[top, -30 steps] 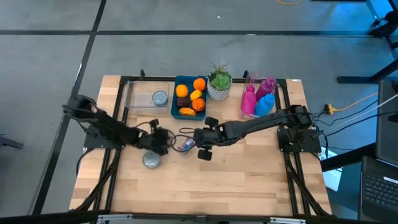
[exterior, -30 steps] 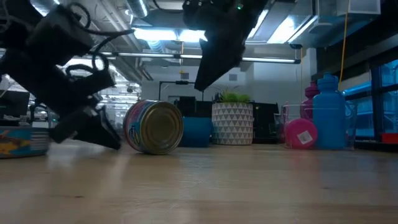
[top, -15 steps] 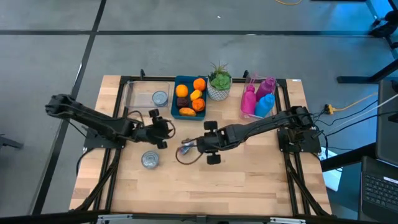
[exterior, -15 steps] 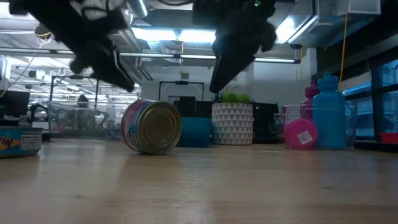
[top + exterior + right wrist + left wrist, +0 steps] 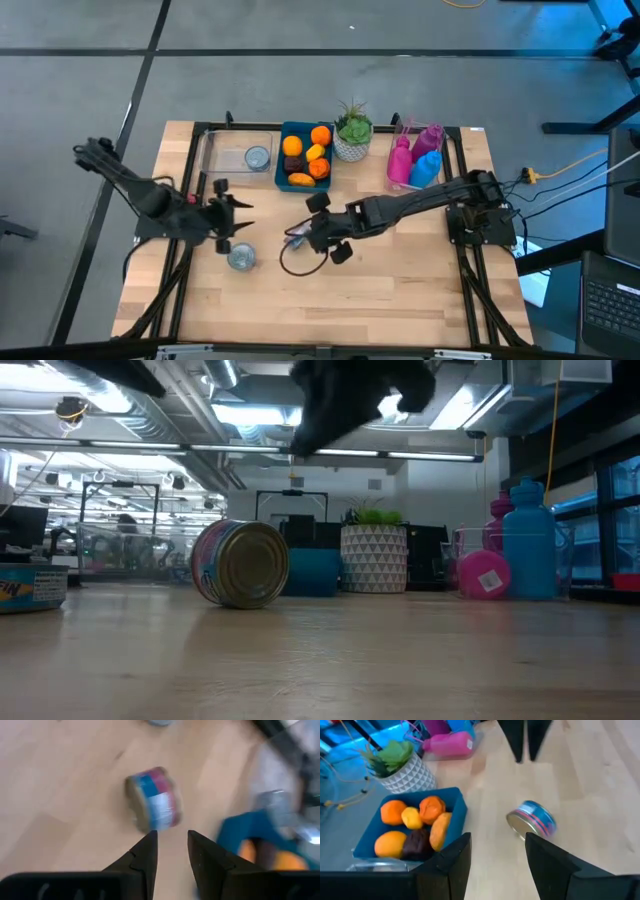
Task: Pick & Place Food Item
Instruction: Stack the blue and pink tuna can on top of the blue tuna can into the left transparent bin
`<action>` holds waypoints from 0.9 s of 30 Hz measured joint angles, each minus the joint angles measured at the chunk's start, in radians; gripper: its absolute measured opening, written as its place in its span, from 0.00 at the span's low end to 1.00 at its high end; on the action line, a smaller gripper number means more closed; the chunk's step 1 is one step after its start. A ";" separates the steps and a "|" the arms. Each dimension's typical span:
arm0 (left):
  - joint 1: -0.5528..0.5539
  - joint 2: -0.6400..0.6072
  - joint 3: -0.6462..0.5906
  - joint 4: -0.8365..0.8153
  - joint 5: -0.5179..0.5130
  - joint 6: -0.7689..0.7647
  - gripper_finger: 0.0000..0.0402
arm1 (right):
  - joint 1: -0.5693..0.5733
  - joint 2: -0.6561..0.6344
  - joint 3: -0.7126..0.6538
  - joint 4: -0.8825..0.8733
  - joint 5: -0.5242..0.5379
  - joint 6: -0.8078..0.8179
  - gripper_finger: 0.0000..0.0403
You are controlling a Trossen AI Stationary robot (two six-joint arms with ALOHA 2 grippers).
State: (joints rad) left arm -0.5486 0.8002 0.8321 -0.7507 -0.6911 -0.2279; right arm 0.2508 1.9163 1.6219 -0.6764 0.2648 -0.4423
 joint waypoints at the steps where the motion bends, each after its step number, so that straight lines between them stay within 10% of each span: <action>1: -0.018 -0.014 0.009 -0.032 -0.003 -0.023 0.45 | 0.001 0.001 0.023 -0.013 0.033 -0.015 0.27; 18: -0.161 -0.132 0.014 -0.339 -0.072 -0.233 0.45 | -0.037 0.163 0.281 -0.194 0.245 -0.130 0.82; 27: -0.190 -0.184 0.007 -0.362 -0.077 -0.233 0.45 | -0.048 0.203 0.471 -0.435 0.065 -0.033 0.79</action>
State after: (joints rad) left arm -0.7383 0.6159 0.8392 -1.1126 -0.7685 -0.4610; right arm 0.2031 2.1198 2.0926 -1.1114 0.3302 -0.4755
